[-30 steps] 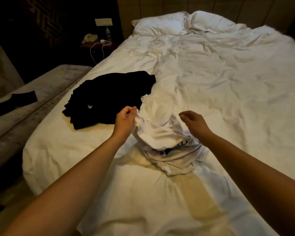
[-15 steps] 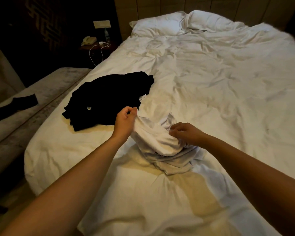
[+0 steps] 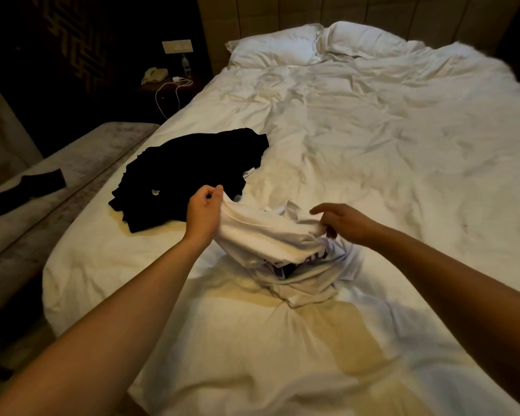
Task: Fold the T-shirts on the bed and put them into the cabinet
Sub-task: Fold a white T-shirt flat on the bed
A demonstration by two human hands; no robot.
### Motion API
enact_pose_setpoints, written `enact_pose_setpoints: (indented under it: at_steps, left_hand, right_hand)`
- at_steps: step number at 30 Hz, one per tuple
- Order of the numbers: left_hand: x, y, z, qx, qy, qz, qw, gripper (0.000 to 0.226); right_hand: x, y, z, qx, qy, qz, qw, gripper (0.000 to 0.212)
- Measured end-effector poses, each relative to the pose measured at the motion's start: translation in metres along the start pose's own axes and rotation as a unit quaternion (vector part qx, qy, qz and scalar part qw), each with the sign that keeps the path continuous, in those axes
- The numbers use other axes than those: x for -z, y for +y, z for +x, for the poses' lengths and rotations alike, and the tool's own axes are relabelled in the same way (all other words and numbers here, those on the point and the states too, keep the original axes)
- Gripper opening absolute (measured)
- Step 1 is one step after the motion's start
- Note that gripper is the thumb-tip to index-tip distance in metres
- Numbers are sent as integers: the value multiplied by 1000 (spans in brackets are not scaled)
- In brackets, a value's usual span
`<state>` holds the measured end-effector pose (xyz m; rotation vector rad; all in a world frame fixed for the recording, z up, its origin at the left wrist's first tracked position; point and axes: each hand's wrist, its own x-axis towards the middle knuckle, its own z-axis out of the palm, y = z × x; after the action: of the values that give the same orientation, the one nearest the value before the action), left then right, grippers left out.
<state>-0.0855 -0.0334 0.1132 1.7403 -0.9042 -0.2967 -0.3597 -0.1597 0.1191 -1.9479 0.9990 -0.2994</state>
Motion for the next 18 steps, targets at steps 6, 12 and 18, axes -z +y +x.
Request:
enact_pose_setpoints:
  at_steps: [6,12,18]
  left_hand:
    - [-8,4,0,-5,-18,-7,1000,29]
    - [-33,2,-12,-6,-63,12,998,28]
    - [-32,-5,-19,-25,-78,48,996,25]
  right_hand:
    - [28,-5,2,71,225,90,968,37]
    - [10,20,1,-75,14,-110,991,17]
    - [7,31,-8,-96,-61,-155,981,20]
